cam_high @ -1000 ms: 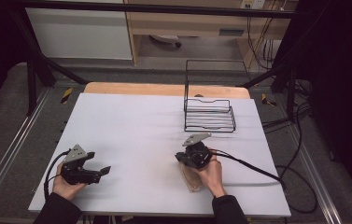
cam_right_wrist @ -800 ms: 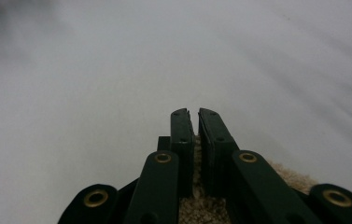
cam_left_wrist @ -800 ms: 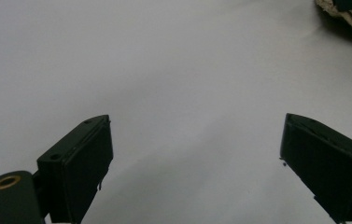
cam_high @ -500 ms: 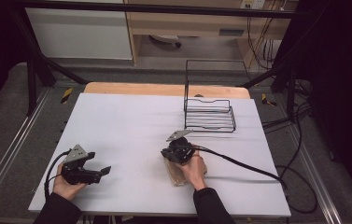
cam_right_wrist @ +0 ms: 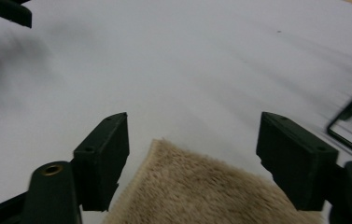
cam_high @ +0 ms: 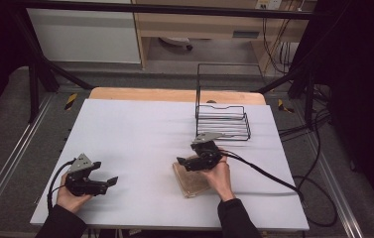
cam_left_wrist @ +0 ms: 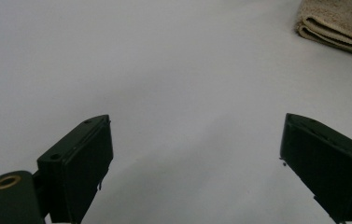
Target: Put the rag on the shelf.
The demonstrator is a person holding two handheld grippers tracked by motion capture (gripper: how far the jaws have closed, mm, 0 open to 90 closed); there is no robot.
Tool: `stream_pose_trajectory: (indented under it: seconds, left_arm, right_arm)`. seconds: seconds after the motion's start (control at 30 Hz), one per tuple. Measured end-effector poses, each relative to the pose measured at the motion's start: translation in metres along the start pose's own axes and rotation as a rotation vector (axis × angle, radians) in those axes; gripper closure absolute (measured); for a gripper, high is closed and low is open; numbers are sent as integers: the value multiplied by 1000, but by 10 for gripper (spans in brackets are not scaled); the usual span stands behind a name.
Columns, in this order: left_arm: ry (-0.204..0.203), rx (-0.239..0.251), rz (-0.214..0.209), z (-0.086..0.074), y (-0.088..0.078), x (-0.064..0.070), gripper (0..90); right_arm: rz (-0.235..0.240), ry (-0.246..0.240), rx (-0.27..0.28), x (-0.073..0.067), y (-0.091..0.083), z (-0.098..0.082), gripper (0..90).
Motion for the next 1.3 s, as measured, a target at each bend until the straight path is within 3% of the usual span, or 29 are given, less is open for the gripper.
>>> stream_pose_trajectory:
  seconds: [0.17,0.4,0.6,0.77,1.1,1.3]
  left_arm:
    - [-2,0,3,0,0,-1,93]
    - [0,-8,4,0,2,0,93]
    - [0,-11,5,-1,3,1,93]
    - [5,-10,-1,0,3,2,93]
    - [3,-14,-2,0,4,2,93]
    - [0,-14,-2,1,6,1,93]
  right_arm:
    - [-23,10,-45,25,-20,-23,234]
    - [-13,83,-95,48,-41,-67,390]
    - [-10,84,-118,49,-44,-90,504]
    - [-15,115,-132,46,-46,-94,568]
    - [-12,80,-164,42,-40,-102,698]
    - [-11,117,-186,40,-41,-103,754]
Point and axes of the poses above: each handheld gripper's, and its own axes: y roughly forward along the jaws, z roughly out of its top, x roughly to its right, the point moved 8 cm from there along y, roughly forward along the jaws, and after that the axes turned 15 degrees about -z, right-handed, at the moved point
